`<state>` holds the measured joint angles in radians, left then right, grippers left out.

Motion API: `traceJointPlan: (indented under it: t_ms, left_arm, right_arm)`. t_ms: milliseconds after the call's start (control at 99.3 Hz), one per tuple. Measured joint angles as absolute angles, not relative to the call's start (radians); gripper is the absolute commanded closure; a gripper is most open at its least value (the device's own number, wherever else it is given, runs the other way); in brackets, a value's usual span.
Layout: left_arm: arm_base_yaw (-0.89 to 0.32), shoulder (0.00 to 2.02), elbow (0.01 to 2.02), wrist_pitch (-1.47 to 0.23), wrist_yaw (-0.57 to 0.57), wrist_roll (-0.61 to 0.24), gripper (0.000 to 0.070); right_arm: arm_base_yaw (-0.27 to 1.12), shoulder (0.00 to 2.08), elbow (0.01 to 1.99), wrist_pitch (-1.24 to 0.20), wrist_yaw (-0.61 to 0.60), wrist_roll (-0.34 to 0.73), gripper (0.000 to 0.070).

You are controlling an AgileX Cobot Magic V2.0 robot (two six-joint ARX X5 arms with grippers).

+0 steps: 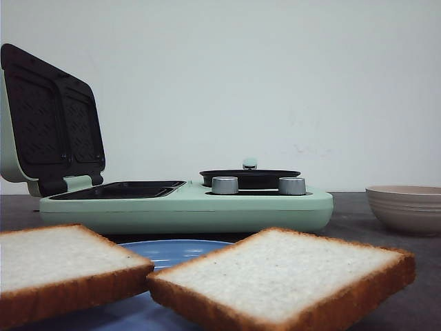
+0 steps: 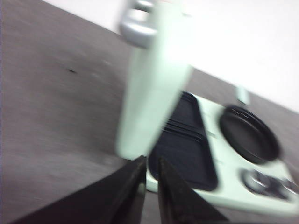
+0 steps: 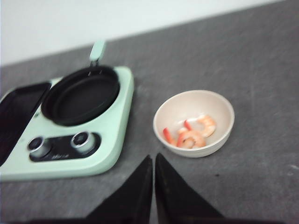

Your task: Make breakfast with bread and shrimp

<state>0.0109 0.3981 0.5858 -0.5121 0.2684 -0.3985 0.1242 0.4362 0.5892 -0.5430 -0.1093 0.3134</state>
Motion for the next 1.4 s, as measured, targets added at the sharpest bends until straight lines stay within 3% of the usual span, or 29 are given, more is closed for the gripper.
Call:
traceJointPlan:
  t_ms: [111,232,272,342,373,413,483,524,675,856,1017,1400]
  left_arm:
    - [0.011,0.495,0.658,-0.597,0.403,-0.391,0.067]
    - [0.011,0.528,0.653,-0.691,0.476,-0.392,0.0639]
    - [0.011,0.532,0.653,-0.718,0.492,-0.394,0.0554]
    - [0.01,0.532,0.653,-0.767,0.514,-0.402,0.0324]
    - [0.008,0.53,0.653,-0.787,0.523,-0.405,0.0228]
    - [0.002,0.529,0.653,-0.808,0.525,-0.408,0.0179]
    - [-0.014,0.529,0.653,-0.828,0.528,-0.416,0.0184]
    - [-0.025,0.529,0.649,-0.827,0.53,-0.428,0.0184]
    - [-0.085,0.506,0.586,-0.795,0.53,-0.496,0.0184]
    - [-0.16,0.454,0.469,-0.727,0.526,-0.635,0.0183]
    - [-0.213,0.422,0.43,-0.739,0.467,-0.719,0.0184]
    - [-0.292,0.417,0.431,-0.874,0.371,-0.747,0.0183]
  right_arm:
    - [0.124,0.553,0.694,-0.576,-0.109,0.263,0.07]
    - [0.124,0.597,0.732,-0.625,-0.125,0.238,0.07]
    - [0.124,0.598,0.732,-0.638,-0.141,0.234,0.07]
    - [0.124,0.604,0.732,-0.643,-0.176,0.231,0.0696]
    - [0.124,0.606,0.732,-0.643,-0.189,0.231,0.0657]
    - [0.124,0.609,0.732,-0.646,-0.203,0.229,0.0559]
    - [0.124,0.613,0.732,-0.646,-0.226,0.221,0.038]
    - [0.124,0.616,0.732,-0.646,-0.237,0.218,0.0333]
    - [0.124,0.619,0.732,-0.642,-0.241,0.215,0.0334]
    - [0.124,0.621,0.732,-0.64,-0.241,0.209,0.0334]
    - [0.124,0.621,0.732,-0.64,-0.241,0.204,0.0334]
    - [0.124,0.621,0.732,-0.64,-0.241,0.19,0.0334]
